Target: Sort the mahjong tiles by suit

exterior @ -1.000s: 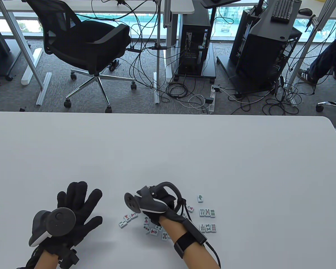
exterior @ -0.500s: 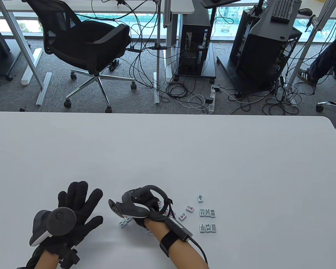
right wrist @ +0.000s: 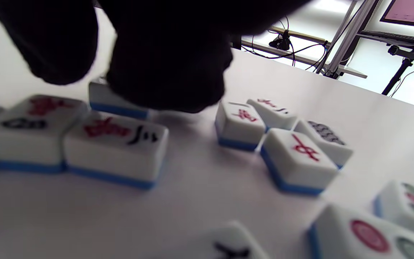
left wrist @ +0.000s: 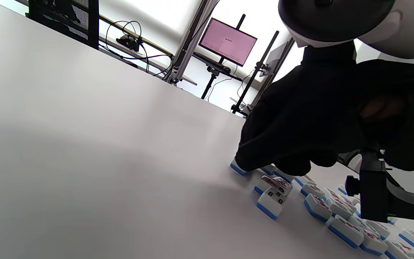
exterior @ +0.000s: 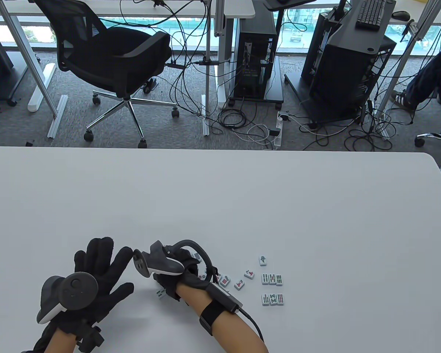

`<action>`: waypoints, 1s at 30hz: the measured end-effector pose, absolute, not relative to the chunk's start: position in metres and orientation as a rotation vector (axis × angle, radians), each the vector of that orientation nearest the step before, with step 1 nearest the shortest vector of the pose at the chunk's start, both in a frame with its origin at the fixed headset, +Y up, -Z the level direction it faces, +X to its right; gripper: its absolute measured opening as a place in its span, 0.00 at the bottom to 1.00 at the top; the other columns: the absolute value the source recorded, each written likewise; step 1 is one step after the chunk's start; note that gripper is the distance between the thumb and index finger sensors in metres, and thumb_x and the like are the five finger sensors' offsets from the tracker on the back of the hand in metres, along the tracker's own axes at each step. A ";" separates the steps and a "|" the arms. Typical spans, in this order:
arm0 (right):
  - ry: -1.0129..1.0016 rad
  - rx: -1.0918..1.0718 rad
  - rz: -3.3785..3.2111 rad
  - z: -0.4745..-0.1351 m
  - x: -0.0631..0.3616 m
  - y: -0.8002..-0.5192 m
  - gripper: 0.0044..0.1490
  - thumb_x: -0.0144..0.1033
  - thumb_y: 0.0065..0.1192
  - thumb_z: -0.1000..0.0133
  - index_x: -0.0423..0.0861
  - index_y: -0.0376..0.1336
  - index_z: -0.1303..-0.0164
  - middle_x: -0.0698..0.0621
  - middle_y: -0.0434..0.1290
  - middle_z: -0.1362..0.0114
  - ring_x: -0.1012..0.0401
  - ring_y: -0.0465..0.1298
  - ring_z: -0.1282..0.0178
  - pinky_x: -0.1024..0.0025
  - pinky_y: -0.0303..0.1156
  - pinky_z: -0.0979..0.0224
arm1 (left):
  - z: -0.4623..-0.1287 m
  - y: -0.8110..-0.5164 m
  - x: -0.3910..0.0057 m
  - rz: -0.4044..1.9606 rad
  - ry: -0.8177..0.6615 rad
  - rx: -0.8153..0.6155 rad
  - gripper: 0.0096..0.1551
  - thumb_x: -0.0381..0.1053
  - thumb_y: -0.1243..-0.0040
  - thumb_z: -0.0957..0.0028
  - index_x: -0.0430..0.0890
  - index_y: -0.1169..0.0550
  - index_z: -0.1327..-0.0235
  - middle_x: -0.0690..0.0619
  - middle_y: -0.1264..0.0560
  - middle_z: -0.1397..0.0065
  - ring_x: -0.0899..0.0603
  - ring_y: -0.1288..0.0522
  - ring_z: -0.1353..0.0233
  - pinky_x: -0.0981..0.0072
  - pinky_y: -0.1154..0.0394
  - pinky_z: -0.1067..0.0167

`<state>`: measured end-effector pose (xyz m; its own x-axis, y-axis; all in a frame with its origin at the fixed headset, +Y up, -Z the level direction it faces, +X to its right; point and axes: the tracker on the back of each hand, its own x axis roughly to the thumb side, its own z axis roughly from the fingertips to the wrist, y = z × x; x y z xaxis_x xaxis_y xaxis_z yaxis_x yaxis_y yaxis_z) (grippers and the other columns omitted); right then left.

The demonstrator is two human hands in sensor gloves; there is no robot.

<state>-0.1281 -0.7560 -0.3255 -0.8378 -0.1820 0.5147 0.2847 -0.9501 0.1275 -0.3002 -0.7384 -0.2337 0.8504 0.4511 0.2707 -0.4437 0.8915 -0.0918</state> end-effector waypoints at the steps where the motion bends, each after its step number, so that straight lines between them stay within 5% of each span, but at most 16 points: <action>1: -0.318 -0.733 -2.778 -0.326 -0.129 -0.758 0.37 0.57 0.65 0.54 0.38 0.75 0.52 0.52 0.82 0.73 0.66 0.75 0.86 0.71 0.75 0.78 | -0.234 -0.738 -0.300 0.473 -0.291 -0.025 0.47 0.79 0.58 0.52 0.69 0.56 0.21 0.68 0.78 0.21 0.51 0.83 0.19 0.43 0.82 0.28; 13: -0.337 -0.740 -2.861 -0.329 -0.127 -0.764 0.38 0.52 0.73 0.57 0.31 0.73 0.53 0.53 0.81 0.74 0.67 0.75 0.87 0.72 0.76 0.79 | -0.233 -0.736 -0.303 0.466 -0.280 -0.010 0.49 0.79 0.58 0.53 0.67 0.56 0.20 0.68 0.78 0.21 0.51 0.83 0.19 0.43 0.82 0.28; 18: -0.160 -0.835 -2.943 -0.327 -0.114 -0.741 0.40 0.53 0.74 0.59 0.33 0.73 0.51 0.53 0.82 0.71 0.67 0.76 0.85 0.72 0.77 0.77 | -0.233 -0.737 -0.306 0.473 -0.273 -0.011 0.49 0.79 0.58 0.53 0.67 0.56 0.20 0.68 0.78 0.21 0.51 0.83 0.19 0.43 0.82 0.28; 24: 0.112 -1.029 -2.972 -0.327 -0.056 -0.696 0.40 0.52 0.74 0.61 0.37 0.72 0.47 0.52 0.83 0.67 0.65 0.78 0.81 0.70 0.78 0.71 | -0.232 -0.736 -0.304 0.480 -0.287 -0.011 0.48 0.79 0.58 0.52 0.67 0.56 0.21 0.68 0.78 0.21 0.51 0.83 0.19 0.43 0.82 0.28; 27: 0.083 -1.142 -2.995 -0.332 -0.012 -0.688 0.40 0.51 0.74 0.61 0.38 0.71 0.45 0.52 0.83 0.64 0.64 0.79 0.78 0.69 0.79 0.68 | -0.231 -0.734 -0.302 0.478 -0.305 0.001 0.48 0.79 0.58 0.53 0.68 0.56 0.21 0.68 0.78 0.21 0.51 0.83 0.19 0.43 0.82 0.28; 30: 0.137 -1.027 -2.978 -0.336 0.027 -0.685 0.40 0.50 0.74 0.60 0.37 0.70 0.44 0.52 0.83 0.62 0.64 0.79 0.77 0.69 0.79 0.68 | -0.231 -0.733 -0.300 0.477 -0.312 0.004 0.48 0.79 0.58 0.53 0.68 0.56 0.21 0.68 0.78 0.21 0.51 0.83 0.19 0.43 0.82 0.28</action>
<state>0.0268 -0.6852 -0.3361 -0.7877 -0.0175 0.6158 -0.0392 -0.9961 -0.0785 -0.3005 -0.7335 -0.2306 0.8417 0.4512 0.2966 -0.4525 0.8891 -0.0685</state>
